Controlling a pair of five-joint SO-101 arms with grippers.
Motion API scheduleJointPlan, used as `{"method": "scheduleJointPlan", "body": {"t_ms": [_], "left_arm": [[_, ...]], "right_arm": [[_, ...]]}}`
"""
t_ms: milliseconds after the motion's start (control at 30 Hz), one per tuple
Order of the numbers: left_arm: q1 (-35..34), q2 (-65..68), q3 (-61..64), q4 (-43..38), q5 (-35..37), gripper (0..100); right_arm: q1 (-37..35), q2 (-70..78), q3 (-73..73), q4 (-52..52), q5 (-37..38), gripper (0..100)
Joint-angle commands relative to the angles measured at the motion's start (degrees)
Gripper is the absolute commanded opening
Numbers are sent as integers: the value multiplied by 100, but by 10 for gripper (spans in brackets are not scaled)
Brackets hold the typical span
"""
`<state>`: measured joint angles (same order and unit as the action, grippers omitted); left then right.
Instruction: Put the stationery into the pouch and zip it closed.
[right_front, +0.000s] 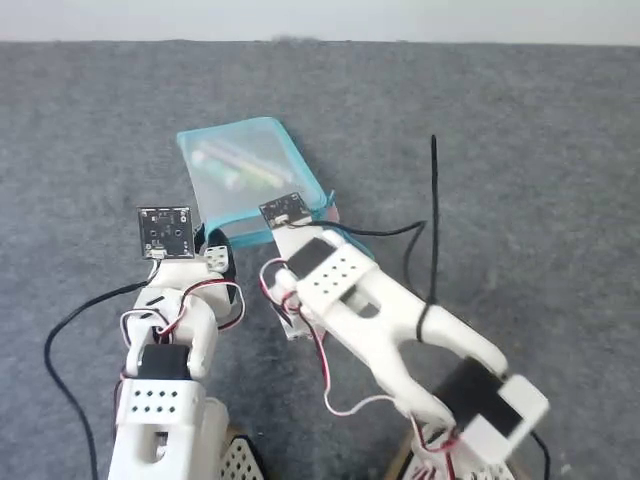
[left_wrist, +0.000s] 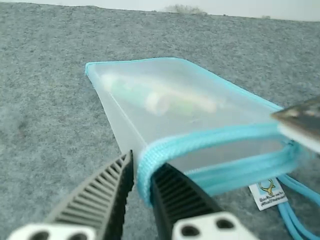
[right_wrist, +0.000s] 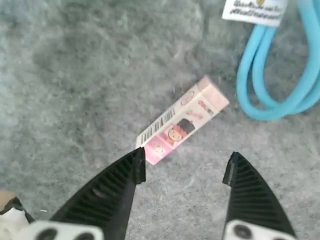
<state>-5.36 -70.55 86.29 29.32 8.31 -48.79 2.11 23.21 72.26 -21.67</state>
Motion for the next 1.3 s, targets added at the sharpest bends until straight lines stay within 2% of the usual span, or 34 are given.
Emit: {"method": "scheduleJointPlan", "body": {"t_ms": [0,233,367,500,633,867,1000,1200,1267], "left_arm": [[44,-18,-119,-202,-35,12],[44,-18,-119,-193,-35,12],[44,-18,-127,-193,-35,12],[44,-18,-127,-193,-35,12],[18,-18,-127,-193,-35,12],[9,-18,-127,-202,-35,12],[0,-18,-136,-202,-35,12],[0,-18,-136,-202,-35,12],[0,-18,-136,-202,-35,12]], "right_arm": [[-22,233,-484,136,-79,259],[-22,831,-923,198,-53,255],[224,910,-932,171,-53,151],[989,901,-941,198,-26,63],[2079,901,-941,497,677,62],[3776,892,-1029,611,2743,63],[4330,954,-1336,558,2848,61],[4356,1112,-1503,488,2857,69],[4365,1182,-1538,585,2866,109]]}}
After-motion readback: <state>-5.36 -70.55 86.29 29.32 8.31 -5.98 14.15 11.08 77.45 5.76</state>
